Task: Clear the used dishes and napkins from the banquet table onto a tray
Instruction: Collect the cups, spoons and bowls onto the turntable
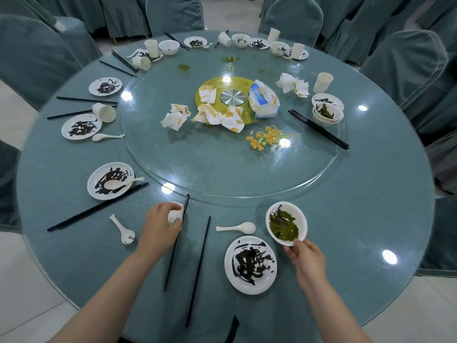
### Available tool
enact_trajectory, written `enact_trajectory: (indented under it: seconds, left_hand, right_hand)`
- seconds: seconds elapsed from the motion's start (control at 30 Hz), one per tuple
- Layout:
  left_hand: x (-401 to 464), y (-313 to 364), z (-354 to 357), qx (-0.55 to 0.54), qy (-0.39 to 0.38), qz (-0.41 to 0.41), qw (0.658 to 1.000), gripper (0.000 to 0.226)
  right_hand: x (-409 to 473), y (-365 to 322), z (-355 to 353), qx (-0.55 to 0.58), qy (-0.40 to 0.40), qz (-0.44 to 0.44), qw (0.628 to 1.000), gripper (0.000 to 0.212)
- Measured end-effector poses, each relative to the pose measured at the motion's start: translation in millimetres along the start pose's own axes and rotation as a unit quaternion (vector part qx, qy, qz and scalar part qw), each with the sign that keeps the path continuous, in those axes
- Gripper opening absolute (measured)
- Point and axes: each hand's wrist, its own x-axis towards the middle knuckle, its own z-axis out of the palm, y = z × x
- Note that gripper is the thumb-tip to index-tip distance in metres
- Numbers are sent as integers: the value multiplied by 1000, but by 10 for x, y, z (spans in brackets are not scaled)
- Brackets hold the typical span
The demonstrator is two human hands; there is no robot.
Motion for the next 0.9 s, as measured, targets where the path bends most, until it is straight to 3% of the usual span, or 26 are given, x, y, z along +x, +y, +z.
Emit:
enact_trajectory:
  seconds: [0.13, 0.27, 0.43, 0.53, 0.73, 0.9]
  left_hand:
    - [39, -166, 27, 52, 10, -55, 997, 54]
    - [36, -290, 96, 35, -15, -115, 993, 80]
    - [6, -345, 162, 18, -7, -150, 988, 84]
    - [-6, -371, 180, -13, -3, -162, 987, 81]
    - [-10, -420, 158, -69, 8, -173, 982, 76]
    - [3, -438, 141, -89, 3, -185, 979, 67]
  right_hand:
    - [72, 77, -96, 4, 38, 6, 999, 23]
    - [99, 125, -138, -26, 56, -14, 998, 19]
    - [148, 194, -188, -206, 160, -105, 960, 48]
    - [104, 202, -192, -267, 178, -186, 928, 50]
    - [-148, 210, 9, -351, 58, -349, 867, 39]
    - [-303, 351, 267, -431, -84, -366, 821, 36]
